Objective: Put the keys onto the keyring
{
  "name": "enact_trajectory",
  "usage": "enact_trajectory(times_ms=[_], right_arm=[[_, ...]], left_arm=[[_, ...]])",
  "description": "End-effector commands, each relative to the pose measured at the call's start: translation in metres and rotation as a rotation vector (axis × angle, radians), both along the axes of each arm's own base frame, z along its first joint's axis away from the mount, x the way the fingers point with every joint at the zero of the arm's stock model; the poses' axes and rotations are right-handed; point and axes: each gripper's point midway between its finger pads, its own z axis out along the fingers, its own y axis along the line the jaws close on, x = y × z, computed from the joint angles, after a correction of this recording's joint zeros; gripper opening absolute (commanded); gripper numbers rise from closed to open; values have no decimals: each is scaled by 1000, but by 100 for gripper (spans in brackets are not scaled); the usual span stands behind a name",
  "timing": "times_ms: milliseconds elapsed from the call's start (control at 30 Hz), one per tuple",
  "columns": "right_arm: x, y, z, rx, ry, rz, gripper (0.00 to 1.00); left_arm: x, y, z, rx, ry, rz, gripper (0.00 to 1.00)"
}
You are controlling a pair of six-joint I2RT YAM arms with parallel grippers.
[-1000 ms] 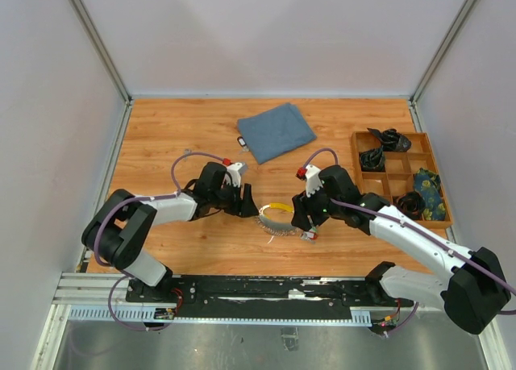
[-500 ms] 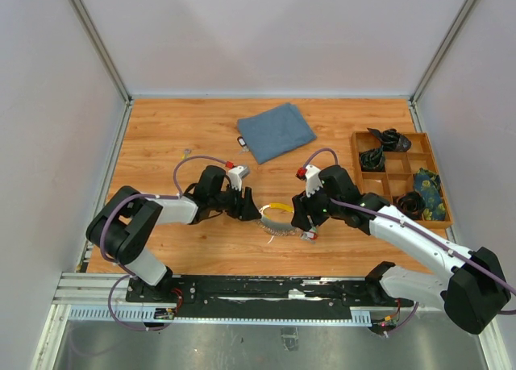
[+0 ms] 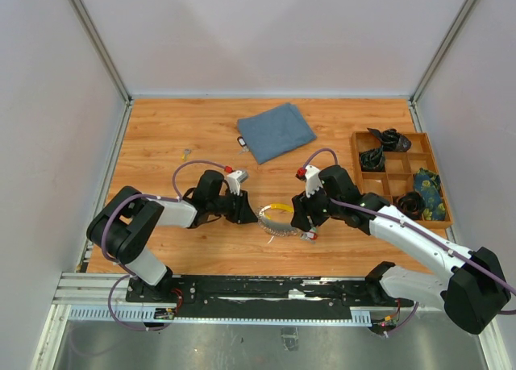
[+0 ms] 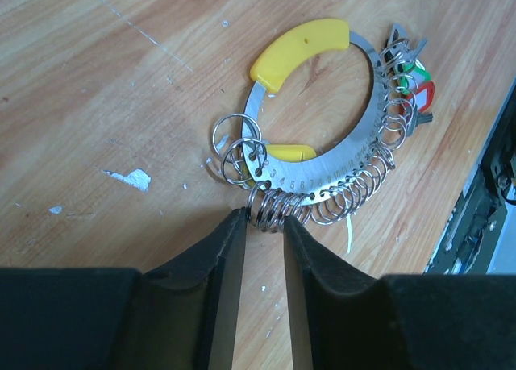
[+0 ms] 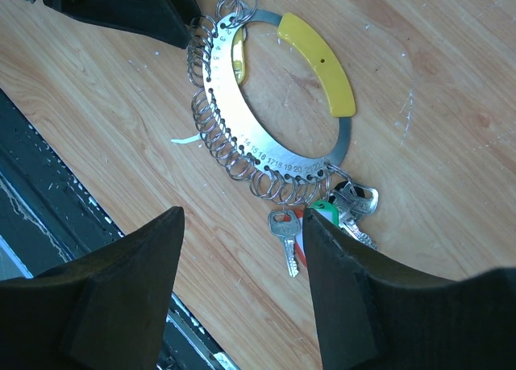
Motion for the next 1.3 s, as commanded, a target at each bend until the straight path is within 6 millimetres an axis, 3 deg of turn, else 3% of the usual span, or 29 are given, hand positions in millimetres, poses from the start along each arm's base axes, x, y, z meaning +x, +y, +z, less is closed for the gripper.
enact_trajectory(times_ms=[0, 267, 633, 800, 1000, 1133, 1267], right_arm=[[0, -2, 2, 1, 19, -12, 61], [0, -2, 2, 1, 20, -10, 61], [2, -4, 2, -4, 7, -15, 61], [4, -4, 6, 6, -24, -16, 61], [16, -5, 31, 107, -219, -35, 60], [20, -7, 61, 212, -400, -48, 57], [15, -8, 87, 296, -534, -18, 53]], left_arm=[[-8, 1, -3, -8, 17, -4, 30], [-4, -3, 2, -35, -2, 6, 23], [2, -8, 16, -73, -46, 10, 1], [3, -6, 29, -59, -96, 2, 1], [3, -5, 51, 72, -228, -18, 0], [0, -6, 72, 107, -304, -41, 0], [-7, -20, 97, 142, -382, -81, 0]])
